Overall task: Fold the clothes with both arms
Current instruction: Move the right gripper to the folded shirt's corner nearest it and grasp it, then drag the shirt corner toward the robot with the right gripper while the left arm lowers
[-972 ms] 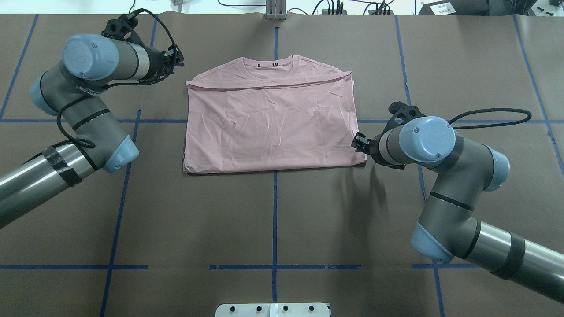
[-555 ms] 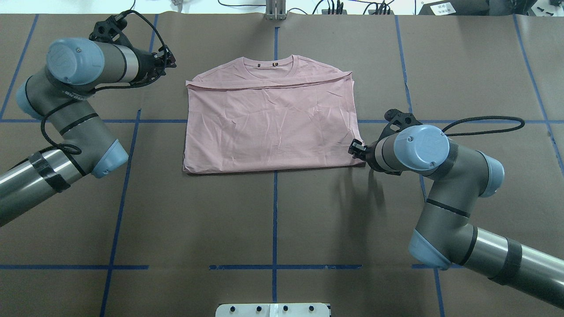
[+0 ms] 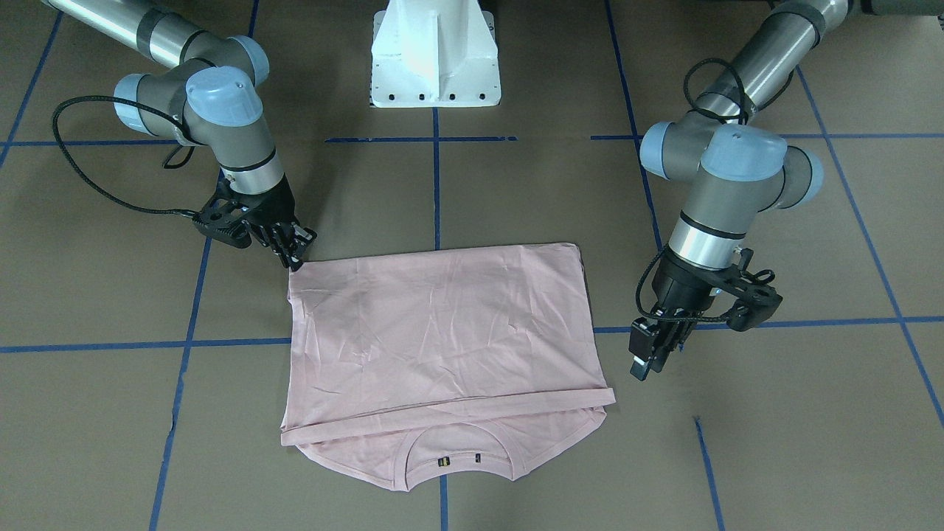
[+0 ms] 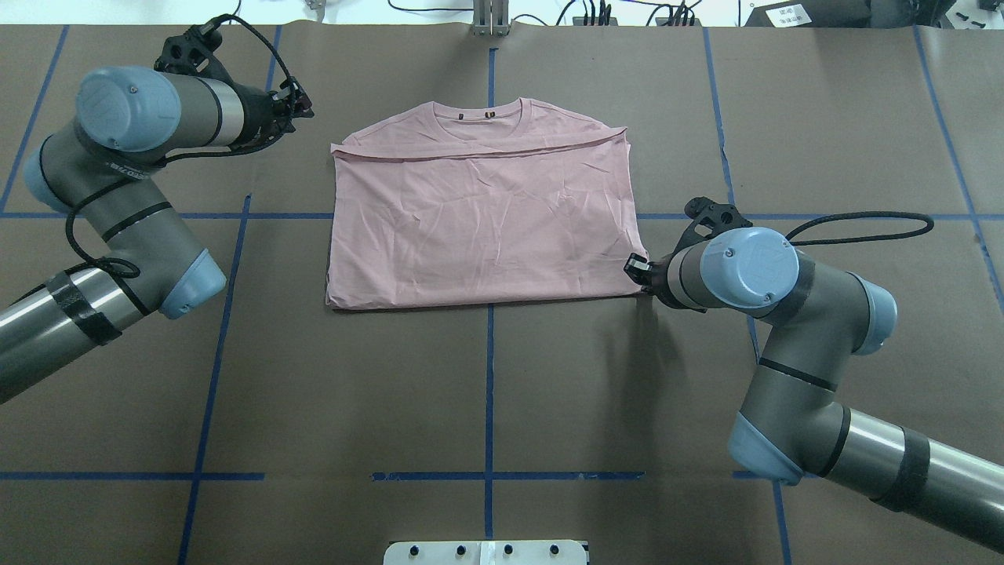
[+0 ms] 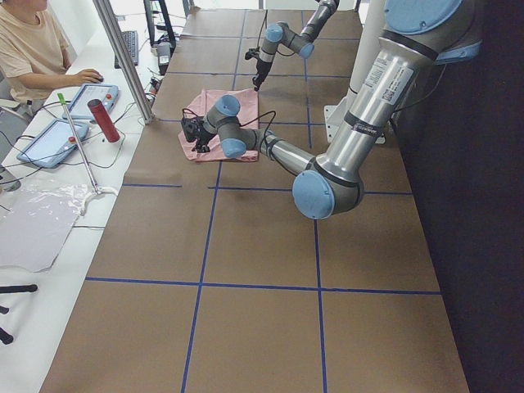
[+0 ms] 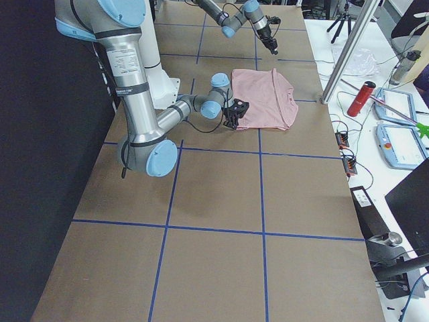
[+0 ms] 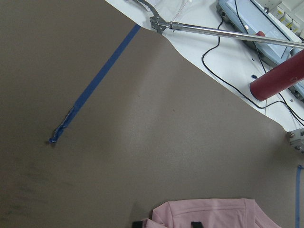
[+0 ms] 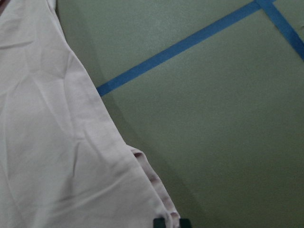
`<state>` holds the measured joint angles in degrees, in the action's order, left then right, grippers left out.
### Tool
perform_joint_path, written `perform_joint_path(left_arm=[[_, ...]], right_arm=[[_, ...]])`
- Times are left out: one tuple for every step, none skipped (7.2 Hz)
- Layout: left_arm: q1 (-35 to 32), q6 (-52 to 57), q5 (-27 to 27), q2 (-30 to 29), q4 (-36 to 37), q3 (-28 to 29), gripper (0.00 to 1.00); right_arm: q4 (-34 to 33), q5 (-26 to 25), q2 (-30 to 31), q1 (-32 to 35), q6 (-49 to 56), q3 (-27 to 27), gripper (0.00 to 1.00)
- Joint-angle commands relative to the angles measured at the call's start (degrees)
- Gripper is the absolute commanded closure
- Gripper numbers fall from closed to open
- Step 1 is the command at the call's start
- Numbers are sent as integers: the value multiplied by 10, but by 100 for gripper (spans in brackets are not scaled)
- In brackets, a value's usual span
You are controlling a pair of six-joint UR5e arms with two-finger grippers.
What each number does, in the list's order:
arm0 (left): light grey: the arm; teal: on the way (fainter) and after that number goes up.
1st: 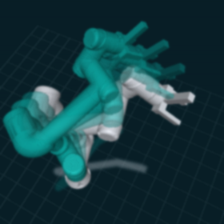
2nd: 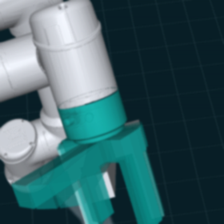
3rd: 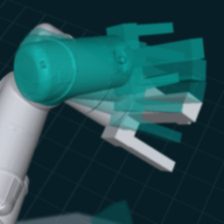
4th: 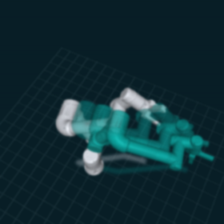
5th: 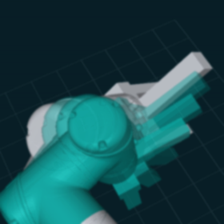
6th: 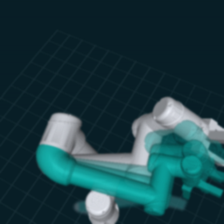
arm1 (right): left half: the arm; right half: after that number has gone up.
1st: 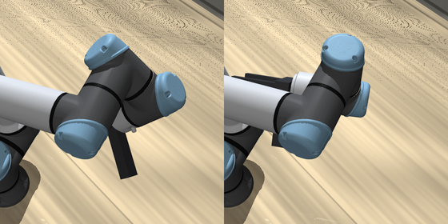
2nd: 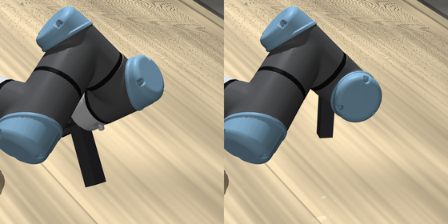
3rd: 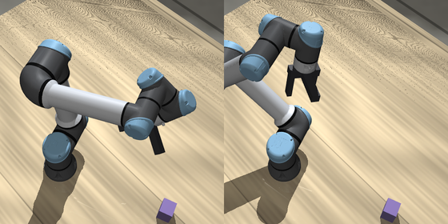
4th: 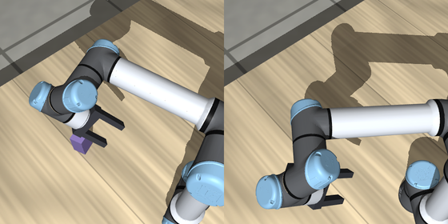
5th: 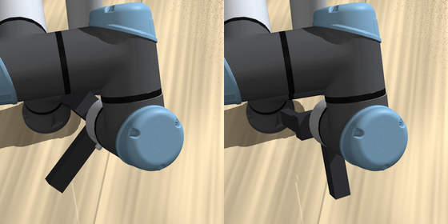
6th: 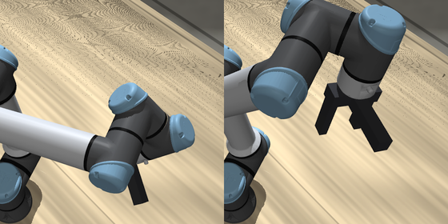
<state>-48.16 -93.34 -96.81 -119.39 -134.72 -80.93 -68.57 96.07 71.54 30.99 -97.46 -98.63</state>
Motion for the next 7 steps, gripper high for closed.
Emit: perform_joint_path(left_arm=[[-3,-1,0,5,1,-5,56],[-2,-1,-2,5,1,-6,56],[3,-15,-4,5,-7,-5,55],[4,-21,-11,0,-8,-11,55],[5,-39,-54,1,-8,-25,55],[6,-40,-74,2,-9,-26,55],[8,-40,-75,-1,-10,-27,55]], right_arm=[[-2,2,6,-1,-4,-22,100],[-2,4,27,-4,-5,-50,100],[-2,8,93,-32,-5,-121,100],[-1,8,166,-77,-5,-201,100],[-3,22,219,-133,-36,-264,100],[-5,44,238,-179,-73,-295,100],[-4,62,264,-219,-96,-315,100]])
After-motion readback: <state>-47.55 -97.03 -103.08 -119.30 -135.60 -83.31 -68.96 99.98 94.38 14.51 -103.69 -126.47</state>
